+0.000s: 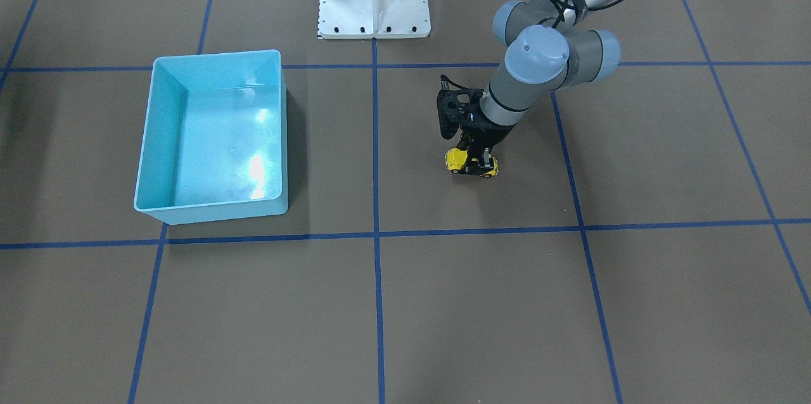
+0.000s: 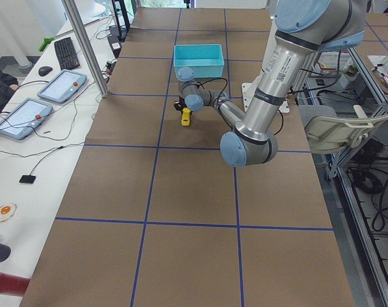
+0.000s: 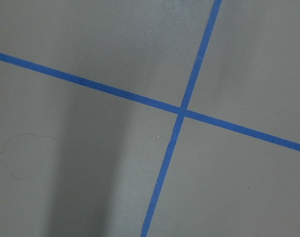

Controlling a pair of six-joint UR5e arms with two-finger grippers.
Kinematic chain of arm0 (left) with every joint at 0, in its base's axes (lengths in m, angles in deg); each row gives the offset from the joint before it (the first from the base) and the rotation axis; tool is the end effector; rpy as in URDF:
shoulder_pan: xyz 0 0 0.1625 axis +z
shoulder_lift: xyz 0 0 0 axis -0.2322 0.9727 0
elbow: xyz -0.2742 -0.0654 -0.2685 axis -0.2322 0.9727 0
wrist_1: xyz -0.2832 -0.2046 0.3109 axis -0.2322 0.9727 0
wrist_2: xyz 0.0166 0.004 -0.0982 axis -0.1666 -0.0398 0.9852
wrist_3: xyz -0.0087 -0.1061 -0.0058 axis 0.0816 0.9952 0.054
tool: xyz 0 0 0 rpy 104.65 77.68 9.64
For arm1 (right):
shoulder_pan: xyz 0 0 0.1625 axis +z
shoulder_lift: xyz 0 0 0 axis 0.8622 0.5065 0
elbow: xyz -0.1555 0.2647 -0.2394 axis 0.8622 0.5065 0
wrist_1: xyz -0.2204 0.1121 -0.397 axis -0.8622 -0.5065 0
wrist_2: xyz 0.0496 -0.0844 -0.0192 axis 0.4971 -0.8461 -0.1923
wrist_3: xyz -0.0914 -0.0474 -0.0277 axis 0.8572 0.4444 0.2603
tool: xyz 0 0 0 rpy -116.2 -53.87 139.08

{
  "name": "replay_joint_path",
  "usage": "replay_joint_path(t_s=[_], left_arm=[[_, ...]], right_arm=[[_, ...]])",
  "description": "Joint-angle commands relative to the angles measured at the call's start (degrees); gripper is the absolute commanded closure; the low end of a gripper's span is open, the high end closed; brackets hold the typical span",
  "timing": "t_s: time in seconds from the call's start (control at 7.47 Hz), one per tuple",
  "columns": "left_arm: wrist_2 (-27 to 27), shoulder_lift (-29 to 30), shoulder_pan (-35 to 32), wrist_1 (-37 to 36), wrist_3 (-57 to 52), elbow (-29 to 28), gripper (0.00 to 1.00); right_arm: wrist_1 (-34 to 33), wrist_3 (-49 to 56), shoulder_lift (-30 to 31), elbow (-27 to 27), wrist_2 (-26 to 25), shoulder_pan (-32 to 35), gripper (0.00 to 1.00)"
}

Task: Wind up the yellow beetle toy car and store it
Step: 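Keep pulling the car back toward the robot with the left gripper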

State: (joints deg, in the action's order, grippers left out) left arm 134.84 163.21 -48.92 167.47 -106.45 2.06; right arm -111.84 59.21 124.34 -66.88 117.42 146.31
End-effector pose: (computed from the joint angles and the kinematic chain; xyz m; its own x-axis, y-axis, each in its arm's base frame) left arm 0.5365 -0.4878 0.2605 0.0577 0.9983 0.0054 -0.5396 0.0266 0.8415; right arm 0.0283 -0.5730 0.5920 0.6952 -0.2859 0.6595 0.2385 0.9573 0.1635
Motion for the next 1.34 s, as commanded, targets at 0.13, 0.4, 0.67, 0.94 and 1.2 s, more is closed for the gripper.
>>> replay_joint_path(t_s=[0.13, 0.4, 0.67, 0.94, 1.2], left_arm=[[0.8, -1.0, -0.1, 0.3, -0.1, 0.3, 1.0], [0.8, -1.5, -0.2, 0.4, -0.2, 0.3, 1.0], [0.8, -2.7, -0.2, 1.3, -0.3, 0.6, 1.0], [0.8, -4.6, -0.4, 3.5, -0.3, 1.0, 1.0], [0.8, -6.9, -0.5, 4.8, -0.3, 2.4, 1.0]], right_arm=[[0.1, 0.0, 0.0, -0.2, 0.0, 0.0, 0.0], [0.0, 0.0, 0.1, 0.0, 0.0, 0.0, 0.0], [-0.2, 0.0, 0.1, -0.1, 0.1, 0.0, 0.0], [-0.2, 0.0, 0.1, -0.3, 0.1, 0.0, 0.0], [-0.2, 0.0, 0.1, -0.4, 0.1, 0.0, 0.0]])
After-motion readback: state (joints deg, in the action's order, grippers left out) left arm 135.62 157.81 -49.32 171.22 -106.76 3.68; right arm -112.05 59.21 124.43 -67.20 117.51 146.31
